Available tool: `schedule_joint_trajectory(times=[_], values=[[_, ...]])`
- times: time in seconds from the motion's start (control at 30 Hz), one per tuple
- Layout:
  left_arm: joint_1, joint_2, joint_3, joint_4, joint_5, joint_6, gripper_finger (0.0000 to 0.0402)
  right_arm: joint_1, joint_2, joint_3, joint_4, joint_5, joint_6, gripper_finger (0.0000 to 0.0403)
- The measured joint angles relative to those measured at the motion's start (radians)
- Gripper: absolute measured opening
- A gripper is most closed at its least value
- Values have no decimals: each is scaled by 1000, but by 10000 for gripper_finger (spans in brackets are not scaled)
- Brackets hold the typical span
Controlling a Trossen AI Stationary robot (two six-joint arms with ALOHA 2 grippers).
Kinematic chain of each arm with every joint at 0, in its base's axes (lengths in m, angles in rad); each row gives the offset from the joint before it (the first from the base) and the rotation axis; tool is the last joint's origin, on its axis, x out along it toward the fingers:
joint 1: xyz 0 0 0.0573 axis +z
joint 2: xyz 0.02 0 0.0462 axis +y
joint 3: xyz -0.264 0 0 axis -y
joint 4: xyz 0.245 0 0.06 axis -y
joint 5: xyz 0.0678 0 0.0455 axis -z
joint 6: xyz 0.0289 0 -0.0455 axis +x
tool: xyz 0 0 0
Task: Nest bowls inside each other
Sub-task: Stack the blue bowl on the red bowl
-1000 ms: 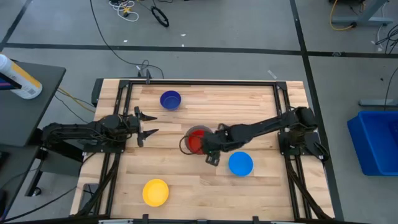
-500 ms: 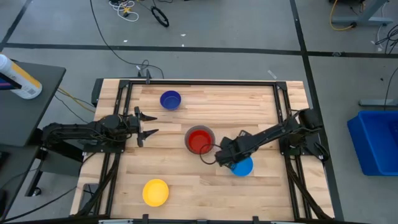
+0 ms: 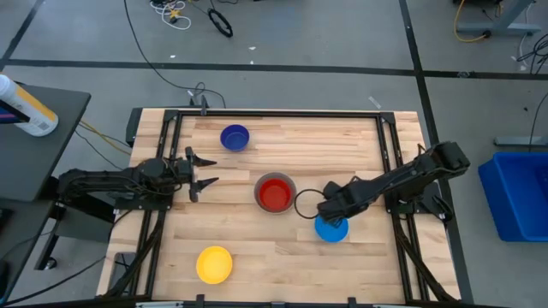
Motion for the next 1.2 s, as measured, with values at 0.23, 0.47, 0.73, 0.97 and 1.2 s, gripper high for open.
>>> schedule_joint_trajectory(times=[0.23, 0.47, 0.73, 0.97, 1.2], values=[[0, 15, -9, 26, 0, 0, 267, 4, -60, -35, 57, -26, 15, 247], [0, 15, -10, 26, -1, 0, 267, 4, -58, -35, 50, -56, 2, 242], [0, 15, -11, 26, -1, -2, 267, 4, -58, -35, 150, -136, -14, 245], [0, 15, -11, 26, -1, -3, 267, 4, -58, -36, 187, -138, -23, 209], [0, 15, -11, 26, -1, -3, 267, 4, -57, -100, 240, -159, -19, 180]])
